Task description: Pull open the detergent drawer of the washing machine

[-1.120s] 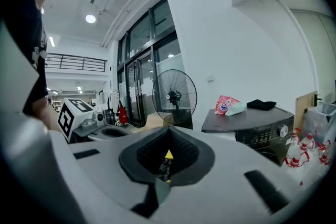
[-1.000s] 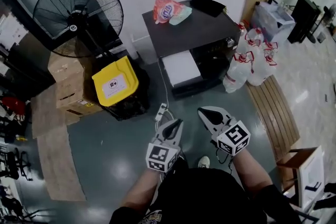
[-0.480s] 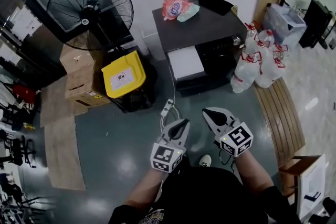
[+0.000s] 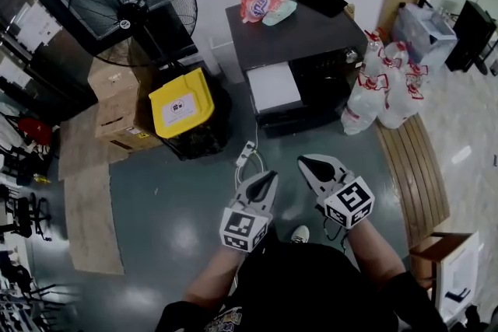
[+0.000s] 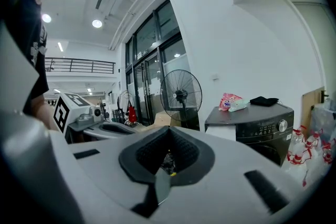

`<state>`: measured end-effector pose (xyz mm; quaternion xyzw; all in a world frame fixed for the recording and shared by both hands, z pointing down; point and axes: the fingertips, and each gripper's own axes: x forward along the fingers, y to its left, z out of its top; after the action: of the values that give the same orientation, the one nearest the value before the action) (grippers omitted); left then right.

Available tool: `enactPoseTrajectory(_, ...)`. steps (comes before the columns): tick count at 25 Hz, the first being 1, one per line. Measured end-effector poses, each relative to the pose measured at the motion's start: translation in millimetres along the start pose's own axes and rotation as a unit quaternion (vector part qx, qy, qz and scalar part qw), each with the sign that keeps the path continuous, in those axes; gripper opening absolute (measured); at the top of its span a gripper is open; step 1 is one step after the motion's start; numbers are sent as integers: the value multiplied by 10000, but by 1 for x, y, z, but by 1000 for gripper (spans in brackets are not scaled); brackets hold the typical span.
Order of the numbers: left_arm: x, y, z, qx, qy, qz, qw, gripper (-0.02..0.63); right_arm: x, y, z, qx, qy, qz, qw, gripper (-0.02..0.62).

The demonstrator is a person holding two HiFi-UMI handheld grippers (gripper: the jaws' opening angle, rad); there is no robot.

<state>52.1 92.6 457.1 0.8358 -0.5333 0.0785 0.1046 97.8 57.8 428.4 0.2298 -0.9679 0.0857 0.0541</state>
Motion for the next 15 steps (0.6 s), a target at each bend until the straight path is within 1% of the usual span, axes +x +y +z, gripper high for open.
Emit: enactPoseTrajectory(15, 10, 0, 4, 51, 27, 13, 10000, 18, 1, -10, 1, 63, -56, 38, 10000, 3)
